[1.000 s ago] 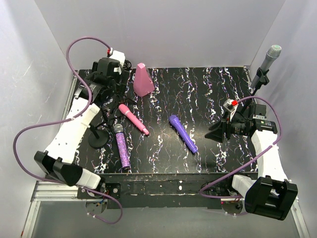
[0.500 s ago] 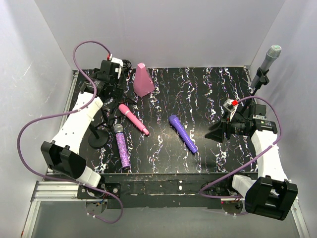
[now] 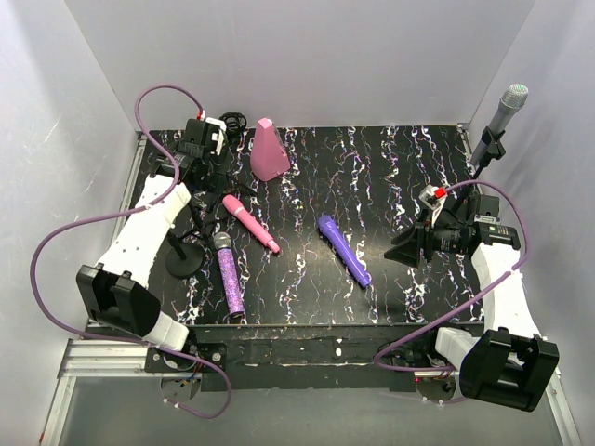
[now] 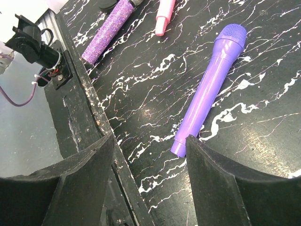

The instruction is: Attach the microphones to the stand

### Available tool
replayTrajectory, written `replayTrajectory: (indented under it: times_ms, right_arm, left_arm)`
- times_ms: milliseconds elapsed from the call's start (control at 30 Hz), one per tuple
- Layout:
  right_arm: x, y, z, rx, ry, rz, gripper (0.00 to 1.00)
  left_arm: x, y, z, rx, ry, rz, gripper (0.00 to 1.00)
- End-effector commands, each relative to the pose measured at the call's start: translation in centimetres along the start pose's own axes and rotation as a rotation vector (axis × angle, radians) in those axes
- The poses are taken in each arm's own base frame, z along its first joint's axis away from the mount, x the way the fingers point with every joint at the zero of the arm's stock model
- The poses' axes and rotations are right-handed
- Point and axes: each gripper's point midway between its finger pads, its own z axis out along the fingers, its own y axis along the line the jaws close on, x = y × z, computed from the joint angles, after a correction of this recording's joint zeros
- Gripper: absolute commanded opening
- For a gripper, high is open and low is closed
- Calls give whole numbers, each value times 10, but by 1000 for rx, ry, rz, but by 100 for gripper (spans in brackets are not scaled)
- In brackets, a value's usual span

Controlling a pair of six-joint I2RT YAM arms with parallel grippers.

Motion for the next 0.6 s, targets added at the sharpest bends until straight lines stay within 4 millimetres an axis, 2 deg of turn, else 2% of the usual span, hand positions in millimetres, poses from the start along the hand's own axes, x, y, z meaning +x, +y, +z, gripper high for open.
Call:
replayTrajectory:
  times_ms: [0,100,267,400,567]
  right_arm:
    - [-6,4,0,-17,-12,-20,69]
    - [-5,3,0,-18,-10,-14,69]
    - [-5,3,0,-16,-8,-13,69]
    - [-5,3,0,-16,-8,-13,69]
    - [-5,3,0,-15,-8,-14,69]
  left_arm:
    - [-1,6,-8,5,-21,-40,64]
    - [1,8,-7,-2,-16,-46,60]
    - [-1,12,-7,-16,-18,-51,48]
    - [-4,14,-8,-25,-21,-59,30]
    - [-12,17,-10,-33,-37,-71,17]
